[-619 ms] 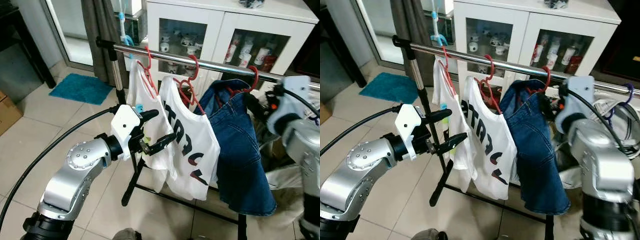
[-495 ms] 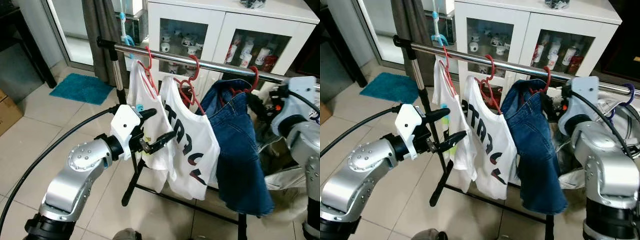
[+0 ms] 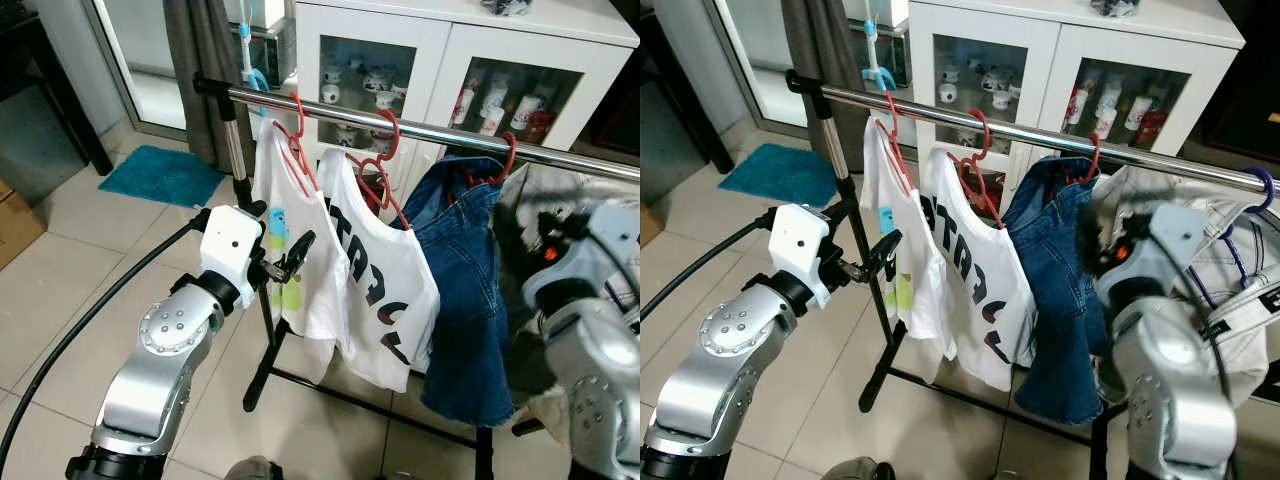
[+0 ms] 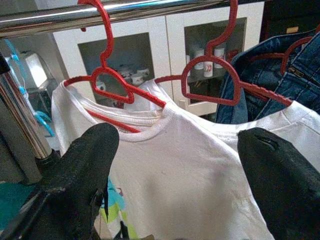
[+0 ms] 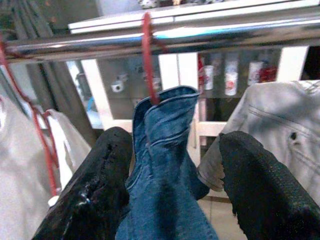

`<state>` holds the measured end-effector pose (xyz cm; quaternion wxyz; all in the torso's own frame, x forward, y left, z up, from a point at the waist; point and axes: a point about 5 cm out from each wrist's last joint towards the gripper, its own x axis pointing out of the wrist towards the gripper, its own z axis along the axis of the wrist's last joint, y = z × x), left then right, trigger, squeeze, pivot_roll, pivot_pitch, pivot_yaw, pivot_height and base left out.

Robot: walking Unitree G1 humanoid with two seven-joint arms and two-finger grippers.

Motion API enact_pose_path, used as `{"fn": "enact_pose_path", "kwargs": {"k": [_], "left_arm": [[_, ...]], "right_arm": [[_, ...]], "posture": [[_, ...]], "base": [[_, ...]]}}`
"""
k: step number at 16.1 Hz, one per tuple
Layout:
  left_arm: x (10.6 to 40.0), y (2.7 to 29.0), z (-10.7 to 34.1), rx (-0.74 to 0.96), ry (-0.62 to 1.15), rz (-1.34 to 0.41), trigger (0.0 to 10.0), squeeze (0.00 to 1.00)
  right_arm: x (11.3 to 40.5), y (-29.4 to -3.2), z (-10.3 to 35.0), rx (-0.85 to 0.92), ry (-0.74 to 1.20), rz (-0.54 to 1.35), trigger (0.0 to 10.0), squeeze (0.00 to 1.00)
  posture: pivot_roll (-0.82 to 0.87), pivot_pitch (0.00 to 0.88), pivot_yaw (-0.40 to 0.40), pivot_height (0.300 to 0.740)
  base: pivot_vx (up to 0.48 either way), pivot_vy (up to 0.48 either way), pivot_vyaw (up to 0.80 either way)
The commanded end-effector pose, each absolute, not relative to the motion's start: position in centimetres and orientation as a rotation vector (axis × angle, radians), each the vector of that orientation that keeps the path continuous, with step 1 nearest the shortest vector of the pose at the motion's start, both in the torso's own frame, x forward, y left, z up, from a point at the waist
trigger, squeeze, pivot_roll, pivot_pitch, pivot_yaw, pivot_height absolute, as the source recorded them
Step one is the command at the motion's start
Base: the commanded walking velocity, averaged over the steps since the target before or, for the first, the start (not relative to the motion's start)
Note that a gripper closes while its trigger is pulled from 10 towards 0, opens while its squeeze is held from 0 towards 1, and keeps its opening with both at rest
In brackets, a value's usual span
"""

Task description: Hang hanger

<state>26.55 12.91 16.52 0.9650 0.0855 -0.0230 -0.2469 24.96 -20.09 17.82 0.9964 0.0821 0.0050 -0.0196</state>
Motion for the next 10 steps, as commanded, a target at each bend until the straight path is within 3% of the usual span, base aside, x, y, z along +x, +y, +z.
{"fn": "enact_pose_path", "kwargs": {"k": [1, 10], "left_arm": [[26.6, 12.8, 16.4, 0.179, -0.046, -0.496, 10.0, 0.00], [27.0, 12.5, 16.4, 0.190, -0.061, -0.493, 10.0, 0.00]], "right_arm": [[24.8, -19.8, 18.4, 0.153, -0.025, -0.028, 10.0, 0.00], [26.1, -17.0, 17.6, 0.046, -0.017, 0.044, 10.0, 0.00]], "posture": [[0.05, 0.043, -0.006, 0.740], [0.06, 0.012, -0.019, 0.740]], "base": [[0.000, -0.356, 0.00], [0.000, -0.355, 0.00]]}}
